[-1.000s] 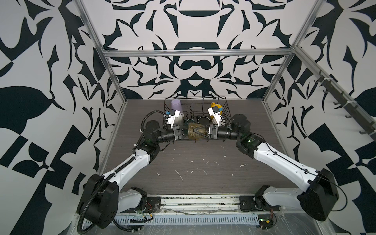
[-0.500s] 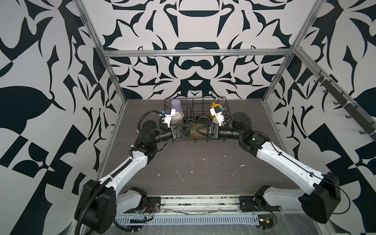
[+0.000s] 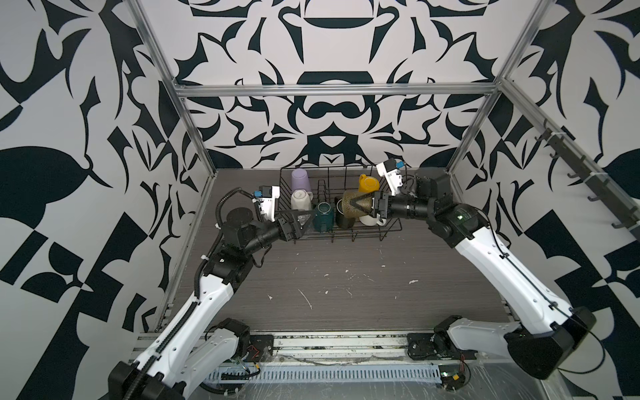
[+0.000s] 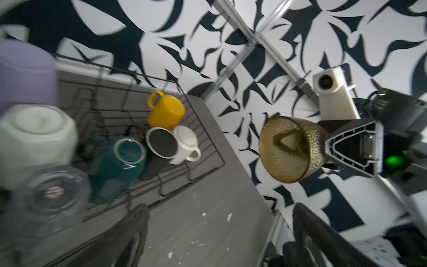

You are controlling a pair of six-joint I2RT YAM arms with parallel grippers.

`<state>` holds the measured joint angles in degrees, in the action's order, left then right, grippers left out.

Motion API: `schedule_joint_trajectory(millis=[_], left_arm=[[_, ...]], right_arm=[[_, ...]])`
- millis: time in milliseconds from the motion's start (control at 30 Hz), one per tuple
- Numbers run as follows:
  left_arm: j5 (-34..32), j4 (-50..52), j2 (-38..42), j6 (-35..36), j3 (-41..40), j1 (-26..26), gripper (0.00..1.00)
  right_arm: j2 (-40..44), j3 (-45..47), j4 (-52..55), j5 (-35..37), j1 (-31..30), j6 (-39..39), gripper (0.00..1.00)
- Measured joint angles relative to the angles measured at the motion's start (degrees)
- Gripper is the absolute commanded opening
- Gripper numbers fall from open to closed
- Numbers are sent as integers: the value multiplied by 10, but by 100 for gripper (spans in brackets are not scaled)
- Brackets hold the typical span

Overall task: Load cups into a dish rack
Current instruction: Place the cup upside down at the dish rack.

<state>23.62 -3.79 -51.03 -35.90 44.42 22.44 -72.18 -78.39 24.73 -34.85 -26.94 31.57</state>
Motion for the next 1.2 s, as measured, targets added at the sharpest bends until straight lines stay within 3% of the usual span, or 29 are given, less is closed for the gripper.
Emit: schedule_joint_trajectory(millis=[233,533,1000,1200], left_arm=[[-198,122,79,89,25,0,99],[-351,166,134,156,25,-1,99],[-431,175,143,219,23,-1,99],[-442,182,142,228,21,-1,99]], right_arm=[[-98,-114,97,76,16,-69,0],[-266,-321,219,211,16,-156,0],[-575,-695,357,338,15,-227,0],[-653,-733,360,378,13,-243,0]])
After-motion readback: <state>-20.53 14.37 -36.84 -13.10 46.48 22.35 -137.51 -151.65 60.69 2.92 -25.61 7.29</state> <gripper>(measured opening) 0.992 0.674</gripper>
